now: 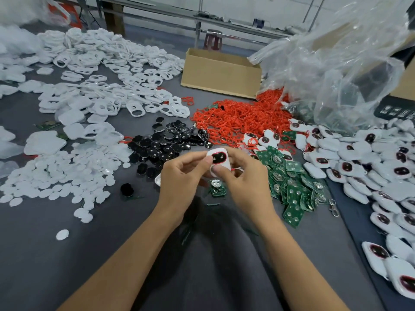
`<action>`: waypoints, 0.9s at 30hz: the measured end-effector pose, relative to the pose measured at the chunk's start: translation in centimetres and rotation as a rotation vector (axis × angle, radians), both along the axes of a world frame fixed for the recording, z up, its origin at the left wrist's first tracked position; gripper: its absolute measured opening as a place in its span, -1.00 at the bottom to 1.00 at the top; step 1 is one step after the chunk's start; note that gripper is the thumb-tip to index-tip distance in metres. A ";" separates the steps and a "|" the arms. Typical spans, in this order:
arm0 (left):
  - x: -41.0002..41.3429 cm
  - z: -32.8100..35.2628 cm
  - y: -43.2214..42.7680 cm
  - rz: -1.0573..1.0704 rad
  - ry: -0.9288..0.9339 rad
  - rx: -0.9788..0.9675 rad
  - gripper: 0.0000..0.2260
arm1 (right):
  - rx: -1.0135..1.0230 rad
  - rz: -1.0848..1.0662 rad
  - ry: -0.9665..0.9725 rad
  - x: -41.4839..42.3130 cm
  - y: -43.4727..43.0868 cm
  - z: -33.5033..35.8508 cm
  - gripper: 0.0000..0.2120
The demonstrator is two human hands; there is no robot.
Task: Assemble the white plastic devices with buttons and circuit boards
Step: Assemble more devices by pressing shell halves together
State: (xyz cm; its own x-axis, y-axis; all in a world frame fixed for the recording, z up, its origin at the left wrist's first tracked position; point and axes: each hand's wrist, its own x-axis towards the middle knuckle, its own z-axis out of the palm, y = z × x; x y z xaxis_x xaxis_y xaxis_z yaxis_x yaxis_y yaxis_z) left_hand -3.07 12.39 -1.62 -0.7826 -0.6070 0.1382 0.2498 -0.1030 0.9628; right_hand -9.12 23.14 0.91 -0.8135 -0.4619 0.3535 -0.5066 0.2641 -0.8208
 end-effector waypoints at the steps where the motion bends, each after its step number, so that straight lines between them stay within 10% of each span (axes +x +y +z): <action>1: -0.1 -0.1 -0.1 0.012 -0.008 0.007 -0.90 | -0.025 0.016 -0.010 0.0 0.0 -0.3 -0.73; 13: -0.4 -0.2 0.2 -0.024 -0.024 -0.072 -0.87 | -0.202 0.226 -0.375 -0.7 1.1 -1.8 -0.77; 27: -0.3 -0.2 0.4 -0.096 -0.011 -0.100 -0.90 | -0.273 0.193 -0.367 -0.5 1.2 -1.5 -0.73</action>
State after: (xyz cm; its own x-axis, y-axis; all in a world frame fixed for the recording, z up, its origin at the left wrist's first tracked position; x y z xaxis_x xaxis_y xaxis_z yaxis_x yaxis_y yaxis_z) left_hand -3.35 12.79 -1.87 -0.8382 -0.5131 0.1848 0.2325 -0.0296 0.9721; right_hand -9.60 24.36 -0.58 -0.8155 -0.5472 0.1887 -0.1896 -0.0555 -0.9803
